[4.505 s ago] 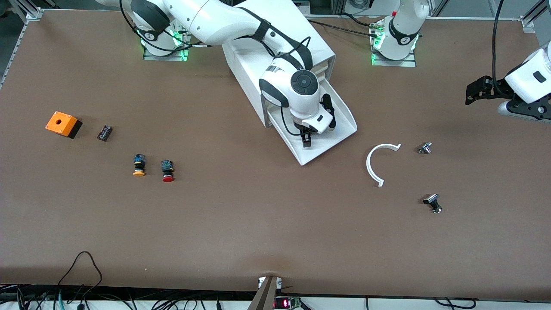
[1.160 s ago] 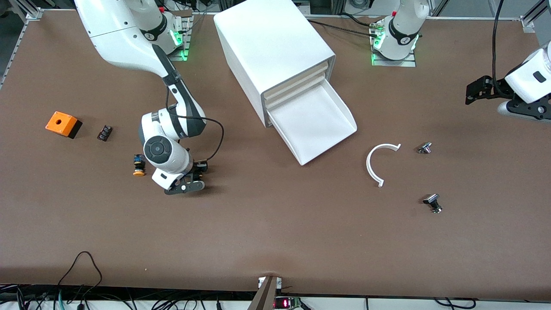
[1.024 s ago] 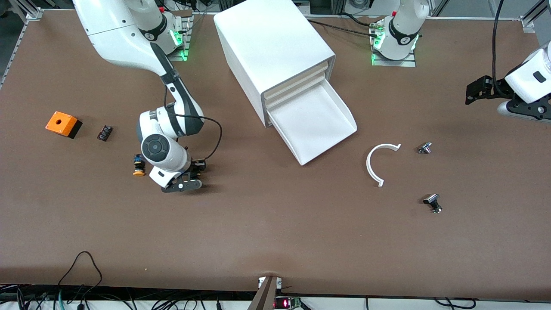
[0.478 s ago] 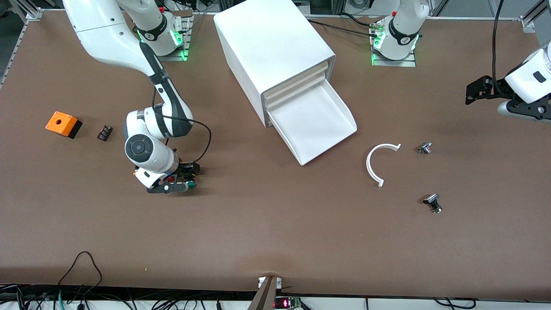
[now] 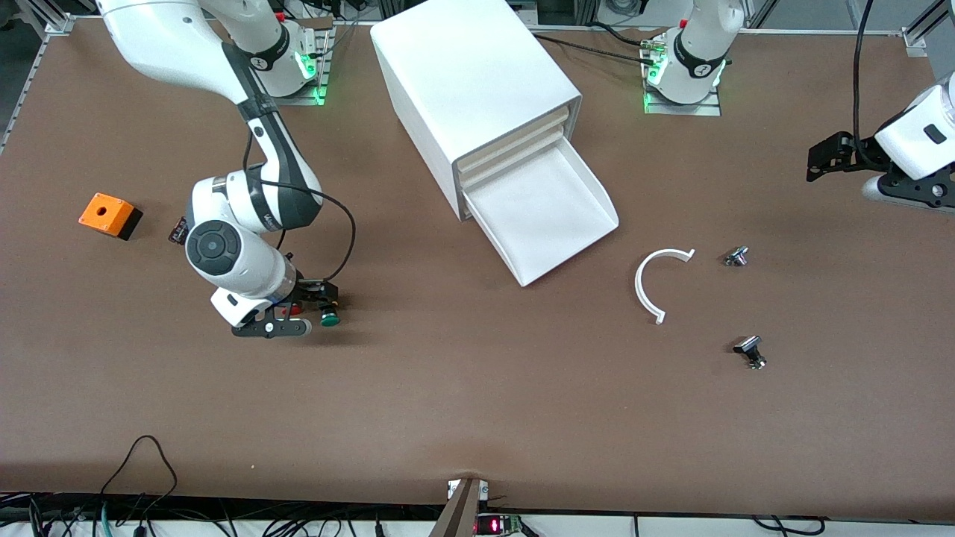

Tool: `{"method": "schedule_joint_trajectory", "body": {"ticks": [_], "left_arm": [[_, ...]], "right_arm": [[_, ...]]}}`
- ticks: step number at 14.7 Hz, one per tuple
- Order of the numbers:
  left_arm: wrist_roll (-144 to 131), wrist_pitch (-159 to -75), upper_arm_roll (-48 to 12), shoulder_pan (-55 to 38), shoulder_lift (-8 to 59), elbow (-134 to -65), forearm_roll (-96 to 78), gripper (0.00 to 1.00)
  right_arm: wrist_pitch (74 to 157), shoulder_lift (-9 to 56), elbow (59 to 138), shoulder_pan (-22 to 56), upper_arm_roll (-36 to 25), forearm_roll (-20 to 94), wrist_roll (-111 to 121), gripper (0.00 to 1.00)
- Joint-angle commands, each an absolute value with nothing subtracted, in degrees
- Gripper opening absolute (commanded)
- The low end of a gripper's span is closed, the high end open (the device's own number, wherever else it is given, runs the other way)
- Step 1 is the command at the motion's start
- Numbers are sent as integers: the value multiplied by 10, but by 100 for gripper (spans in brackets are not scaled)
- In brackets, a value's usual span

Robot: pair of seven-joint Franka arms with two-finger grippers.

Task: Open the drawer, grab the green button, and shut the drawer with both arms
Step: 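Release the green button and retract the right gripper toward its base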

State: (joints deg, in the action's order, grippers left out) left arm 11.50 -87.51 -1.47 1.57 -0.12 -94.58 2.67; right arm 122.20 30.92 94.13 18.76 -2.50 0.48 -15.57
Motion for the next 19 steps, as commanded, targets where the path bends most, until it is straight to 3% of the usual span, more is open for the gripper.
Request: {"method": "schedule_joint_trajectory", "body": {"ticks": [1,4,14,19], "left_arm": [[118,-867,-14,22,16,-921,27,100],[118,-867,-14,25,22,-911,25,100],[120,-873,-18,25,48,-909,21,100],[115,-883,-22,18,99,-917,22,100]], "right_arm": [[1163,286,914,185,-22,13,-170,100],[1113,246,899,171,-21,14,-168,100],[1106,116,938,51,-18,13,-97,100],[1050,108,925,23,-58,13,18,100]]}}
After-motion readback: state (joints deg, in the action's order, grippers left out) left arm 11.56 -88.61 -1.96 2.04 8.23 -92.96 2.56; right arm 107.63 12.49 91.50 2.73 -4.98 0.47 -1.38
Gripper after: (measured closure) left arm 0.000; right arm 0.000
